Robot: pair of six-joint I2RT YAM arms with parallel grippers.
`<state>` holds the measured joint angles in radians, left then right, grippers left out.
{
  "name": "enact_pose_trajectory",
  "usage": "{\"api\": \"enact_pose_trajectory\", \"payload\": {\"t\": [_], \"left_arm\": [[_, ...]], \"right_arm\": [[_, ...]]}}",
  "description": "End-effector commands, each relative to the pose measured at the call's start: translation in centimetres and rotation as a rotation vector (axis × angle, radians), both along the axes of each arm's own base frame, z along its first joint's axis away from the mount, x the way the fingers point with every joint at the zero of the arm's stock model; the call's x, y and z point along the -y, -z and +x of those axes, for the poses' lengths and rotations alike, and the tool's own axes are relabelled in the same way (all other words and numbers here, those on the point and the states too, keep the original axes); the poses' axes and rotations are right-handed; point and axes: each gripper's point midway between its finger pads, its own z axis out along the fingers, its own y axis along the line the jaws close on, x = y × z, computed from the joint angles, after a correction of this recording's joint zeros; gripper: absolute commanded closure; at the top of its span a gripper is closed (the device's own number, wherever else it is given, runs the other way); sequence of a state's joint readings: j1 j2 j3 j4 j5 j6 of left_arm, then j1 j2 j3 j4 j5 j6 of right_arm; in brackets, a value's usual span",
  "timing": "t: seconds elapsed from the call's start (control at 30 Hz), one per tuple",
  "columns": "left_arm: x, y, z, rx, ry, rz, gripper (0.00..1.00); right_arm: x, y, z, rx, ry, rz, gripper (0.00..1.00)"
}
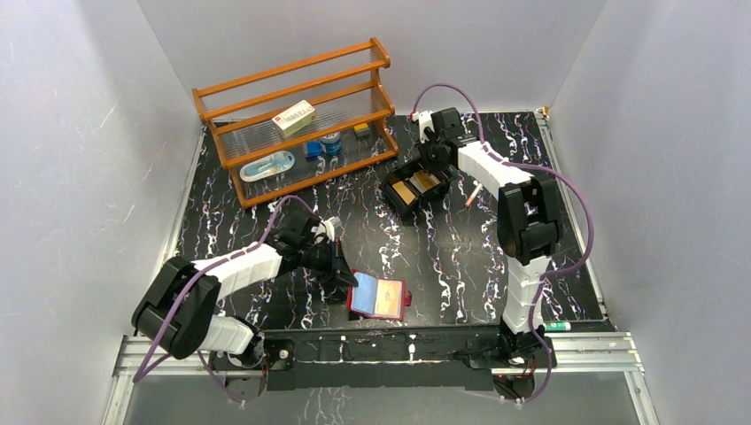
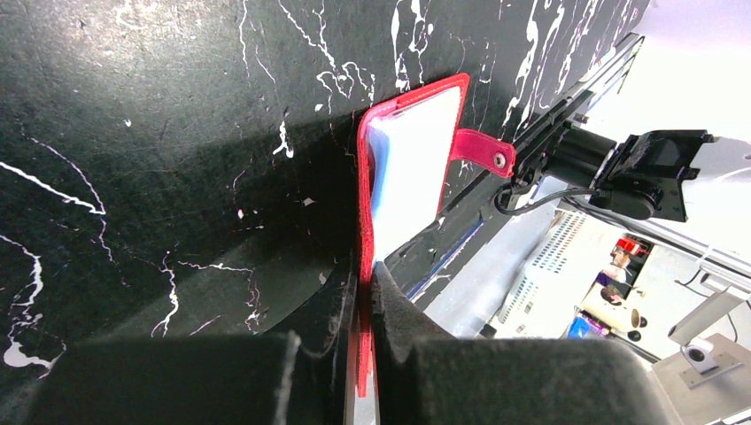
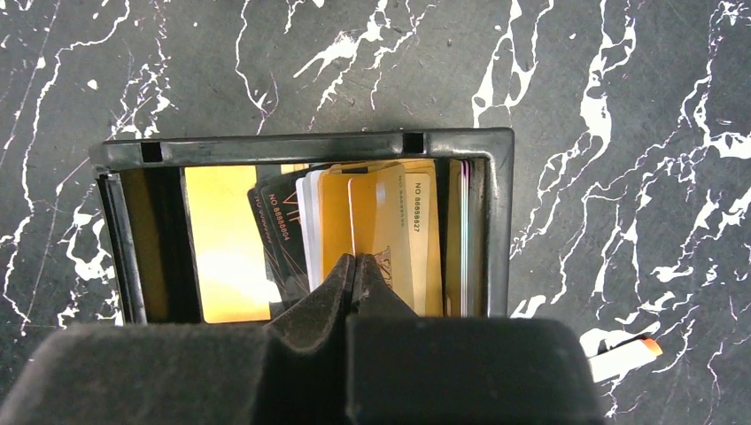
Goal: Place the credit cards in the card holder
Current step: Pick up the credit card from the card box, then insert the credit card into the card slot.
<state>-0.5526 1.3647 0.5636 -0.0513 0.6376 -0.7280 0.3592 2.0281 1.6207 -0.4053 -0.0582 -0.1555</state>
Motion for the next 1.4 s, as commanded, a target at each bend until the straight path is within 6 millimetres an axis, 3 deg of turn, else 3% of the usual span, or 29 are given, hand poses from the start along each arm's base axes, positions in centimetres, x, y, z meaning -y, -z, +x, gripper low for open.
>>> {"api": "enact_pose_trajectory", "payload": {"t": [0.0, 0.03, 0.07, 0.23, 0.53, 0.97, 1.13, 1.17, 1.27, 1.37], "left_arm": [[0.5, -0.8, 0.0, -0.006, 0.013, -0.035, 1.00], [0.5, -0.9, 0.0, -0.007, 0.013, -0.036, 1.00], [0.5, -0.9, 0.0, -0.006, 0.013, -0.038, 1.00], [0.5, -0.9, 0.1, -0.008, 0.008, -0.036, 1.00], [-0.1, -0.4, 1.0, 0.001, -0.084, 0.011, 1.00], [-1.0, -0.3, 1.3, 0.020, -0.147, 0.062, 1.00], [-1.2, -0.7, 2.1, 0.053, -0.198, 0.059, 1.00], [-1.1, -0.8, 2.2, 0.054, -0.209, 0.048, 1.00], [-1.1, -0.5, 2.4, 0.056, -0.238, 0.038, 0.95], [-1.6, 0.1, 2.4, 0.057, -0.233, 0.081, 0.90]], "right_arm": [[-1.3, -2.7, 0.5, 0.031, -0.016, 0.074, 0.89], [-1.2, -2.7, 0.5, 0.032, -0.013, 0.072, 0.90], [-1.1, -2.6, 0.5, 0.030, -0.011, 0.068, 1.00], [-0.6, -2.8, 0.6, 0.043, 0.002, 0.043, 1.00], [1.4, -5.7, 0.0, 0.080, 0.108, 0.004, 1.00], [1.2, -9.5, -1.7, 0.110, 0.137, 0.090, 1.00], [0.4, -12.0, -3.2, 0.103, 0.145, 0.174, 1.00], [0.4, -13.4, -4.0, 0.119, 0.147, 0.199, 1.00], [-0.5, -15.1, -6.2, 0.109, 0.153, 0.280, 1.00], [-2.4, -15.8, -9.4, 0.080, 0.143, 0.381, 1.00]]}}
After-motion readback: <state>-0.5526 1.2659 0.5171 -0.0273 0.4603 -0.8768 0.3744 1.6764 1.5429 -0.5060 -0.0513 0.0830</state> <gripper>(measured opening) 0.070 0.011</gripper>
